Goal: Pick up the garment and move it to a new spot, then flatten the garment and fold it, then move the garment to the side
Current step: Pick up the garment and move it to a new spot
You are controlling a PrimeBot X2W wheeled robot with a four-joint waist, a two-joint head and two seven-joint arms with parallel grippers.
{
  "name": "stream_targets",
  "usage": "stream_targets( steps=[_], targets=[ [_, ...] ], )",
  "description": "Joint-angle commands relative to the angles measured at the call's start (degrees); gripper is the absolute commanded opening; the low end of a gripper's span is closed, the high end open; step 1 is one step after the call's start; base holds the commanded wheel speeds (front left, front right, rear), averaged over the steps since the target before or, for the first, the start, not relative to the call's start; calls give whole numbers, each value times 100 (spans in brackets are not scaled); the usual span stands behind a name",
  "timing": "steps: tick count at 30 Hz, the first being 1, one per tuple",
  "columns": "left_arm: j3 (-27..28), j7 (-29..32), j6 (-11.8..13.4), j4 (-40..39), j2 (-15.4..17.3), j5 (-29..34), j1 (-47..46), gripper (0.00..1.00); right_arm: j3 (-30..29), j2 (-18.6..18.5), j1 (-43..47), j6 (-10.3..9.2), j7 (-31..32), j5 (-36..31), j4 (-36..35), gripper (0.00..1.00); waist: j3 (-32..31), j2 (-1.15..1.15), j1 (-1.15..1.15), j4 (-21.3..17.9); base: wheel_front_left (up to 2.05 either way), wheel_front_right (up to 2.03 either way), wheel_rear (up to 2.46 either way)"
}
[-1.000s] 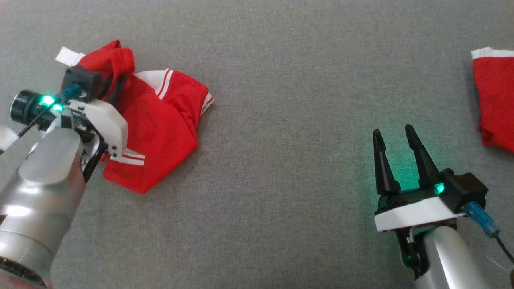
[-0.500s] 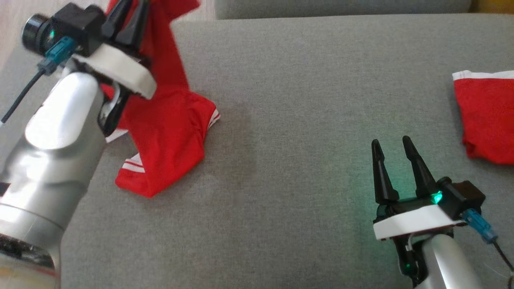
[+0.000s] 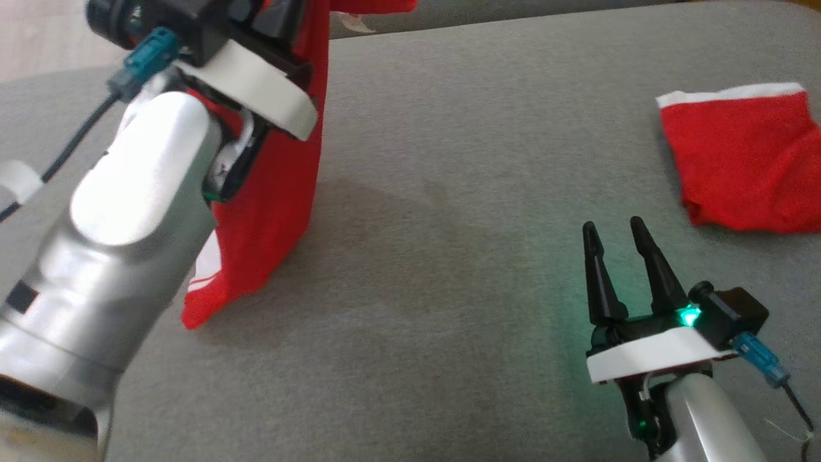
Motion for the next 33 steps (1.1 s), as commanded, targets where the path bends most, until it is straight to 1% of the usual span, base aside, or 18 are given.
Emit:
stream_targets(
  steps=[1, 2, 3, 7, 9, 11, 12, 14, 17, 21, 23, 26, 29, 33],
  targets=[
    [163, 25, 102, -215, 36, 55, -375, 0, 173, -20, -204, -10, -62, 80, -207, 100, 21, 0, 0, -245, 0, 0, 0],
    [133, 46, 149, -223, -48, 53, -364, 0, 189, -20, -224, -10, -62, 106, -212, 100, 27, 0, 0, -322, 0, 0, 0],
    [133, 46, 149, -223, -48, 53, -364, 0, 189, -20, -224, -10, -62, 106, -212, 100, 27, 0, 0, -322, 0, 0, 0],
    [-96, 31, 297, -117, -434, 140, -287, 0, 239, -20, -273, -10, -62, 196, -222, 100, 47, 0, 0, -602, 0, 0, 0],
    [-255, 4, 317, 4, -659, 155, -167, 0, 251, -20, -279, -10, -62, 223, -217, 100, 44, 0, 0, -710, 0, 0, 0],
    [-434, -26, 295, 150, -898, 134, 17, 61, 232, -20, -274, -10, -62, 246, -211, 100, 30, 0, 0, -784, 0, 0, 0],
    [-551, -61, 242, 210, -1013, 137, 112, 100, 214, -20, -267, -10, -62, 256, -211, 100, 25, 0, 0, -805, 0, 0, 0],
    [-723, -215, 241, 326, -1178, 180, 300, 100, 193, -20, -255, -10, -62, 273, -209, 100, 15, 0, 0, -828, 0, 0, 0],
    [-829, -452, 270, 436, -1356, 92, 595, 100, 122, -20, -221, -10, -62, 353, -208, 100, -21, 0, 0, -797, 0, 0, 0],
    [-1051, -595, 219, 489, -1460, 56, 877, 100, 33, -20, -199, -10, -62, 312, -220, 100, -86, 0, 0, -619, 0, 0, 0],
    [-1045, -660, 267, 499, -1467, 29, 982, 100, -15, -20, -174, -10, -62, 269, -227, 100, -128, 0, 0, -497, 0, 0, 0],
    [-889, -771, 405, 469, -1329, 2, 1119, 100, -63, -20, -128, -10, -62, 199, -228, 100, -207, 0, 0, -304, 0, 0, 0],
    [-654, -861, 600, 365, -1034, 11, 1312, 100, -113, -20, -87, -10, -62, 131, -228, 100, -294, 0, 0, -106, 0, 0, 0],
    [-205, -919, 884, 118, -589, -75, 1789, 100, -175, -20, -24, -10, -62, 41, -236, 100, -388, 0, 0, 146, 0, 0, 0]
  ],
)
